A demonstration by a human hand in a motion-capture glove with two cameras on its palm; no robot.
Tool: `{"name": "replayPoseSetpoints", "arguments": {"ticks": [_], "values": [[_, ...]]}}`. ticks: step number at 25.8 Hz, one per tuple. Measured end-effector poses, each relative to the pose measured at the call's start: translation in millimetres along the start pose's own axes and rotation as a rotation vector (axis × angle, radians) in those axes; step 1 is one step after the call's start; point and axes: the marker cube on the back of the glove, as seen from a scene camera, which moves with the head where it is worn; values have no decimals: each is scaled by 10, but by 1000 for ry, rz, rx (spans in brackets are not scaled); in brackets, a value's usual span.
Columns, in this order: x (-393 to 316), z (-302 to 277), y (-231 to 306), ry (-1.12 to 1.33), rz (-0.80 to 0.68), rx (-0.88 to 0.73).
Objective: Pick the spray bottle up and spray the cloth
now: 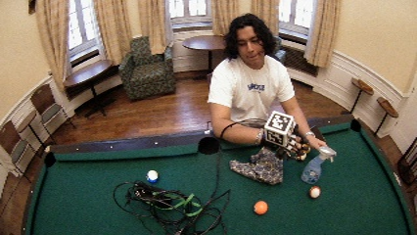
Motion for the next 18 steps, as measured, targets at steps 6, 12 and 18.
{"name": "replayPoseSetpoints", "arguments": {"ticks": [6, 12, 18], "values": [[-265, -223, 142, 34, -80, -3], [-387, -319, 237, 42, -113, -37], [-401, -311, 280, 93, -78, -113]]}}
